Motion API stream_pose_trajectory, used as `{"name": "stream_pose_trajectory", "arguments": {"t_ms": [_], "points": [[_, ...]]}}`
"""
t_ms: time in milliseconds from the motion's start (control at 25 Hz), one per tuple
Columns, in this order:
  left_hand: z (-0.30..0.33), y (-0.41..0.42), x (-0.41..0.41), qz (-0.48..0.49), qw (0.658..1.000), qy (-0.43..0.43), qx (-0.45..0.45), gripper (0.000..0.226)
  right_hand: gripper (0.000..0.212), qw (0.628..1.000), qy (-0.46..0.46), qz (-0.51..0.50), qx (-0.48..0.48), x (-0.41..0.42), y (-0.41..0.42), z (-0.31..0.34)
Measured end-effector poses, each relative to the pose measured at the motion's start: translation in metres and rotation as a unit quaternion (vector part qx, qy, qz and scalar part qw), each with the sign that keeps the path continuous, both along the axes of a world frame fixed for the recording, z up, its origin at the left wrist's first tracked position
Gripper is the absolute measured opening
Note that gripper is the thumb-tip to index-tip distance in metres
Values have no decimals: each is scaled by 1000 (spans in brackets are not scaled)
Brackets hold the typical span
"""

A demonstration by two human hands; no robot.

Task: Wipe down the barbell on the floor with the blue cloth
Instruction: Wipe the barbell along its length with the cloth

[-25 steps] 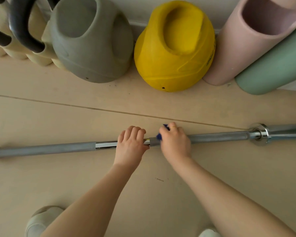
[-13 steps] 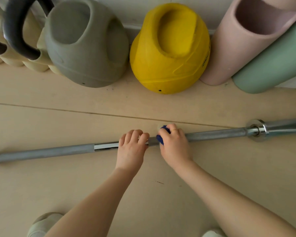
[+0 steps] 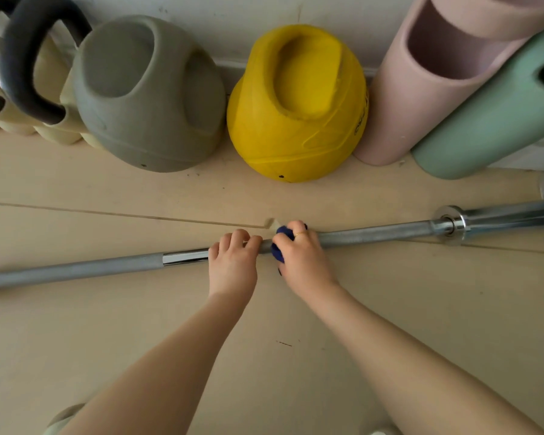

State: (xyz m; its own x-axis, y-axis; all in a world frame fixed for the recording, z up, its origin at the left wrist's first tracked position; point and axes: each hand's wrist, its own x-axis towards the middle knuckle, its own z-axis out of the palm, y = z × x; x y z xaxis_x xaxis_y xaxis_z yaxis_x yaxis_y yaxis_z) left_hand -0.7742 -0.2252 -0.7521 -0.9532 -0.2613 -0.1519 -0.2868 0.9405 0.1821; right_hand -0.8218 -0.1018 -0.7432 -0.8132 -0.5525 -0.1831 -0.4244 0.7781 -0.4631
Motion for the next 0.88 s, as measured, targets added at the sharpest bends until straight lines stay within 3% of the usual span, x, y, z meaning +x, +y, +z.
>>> {"name": "stream_pose_trajectory", "arguments": {"t_ms": [80,160,240,320,400,440,520,640,680,800,880], "points": [[10,3,-10,20,998,-52,19,46,15,1000,20,17,16,-22,24,-1],[12,14,-14,20,997,-72,15,54,14,995,53,-80,41,-38,55,-1],[12,32,-14,-52,998,-33,10,61,15,984,65,-155,50,-36,56,0],[7,48,-12,-109,994,2,22,61,17,993,68,-84,46,-24,38,2],[7,57,-10,-124,991,-46,35,65,20,993,105,-11,46,-23,42,-2],[6,59,-10,-129,988,-78,34,70,19,993,103,-21,45,-33,56,-1],[6,59,-8,-136,982,-127,20,75,17,986,86,-128,67,-55,94,2],[9,59,-8,-135,982,-130,18,76,17,945,73,-291,127,-65,116,-1],[10,60,-8,-132,981,-138,23,76,16,953,74,-270,115,-61,106,-1],[12,62,-8,-125,981,-151,16,77,16,981,165,-37,99,-49,107,-9],[14,58,-10,-135,978,-159,18,78,14,978,159,-45,127,-72,140,-6]]}}
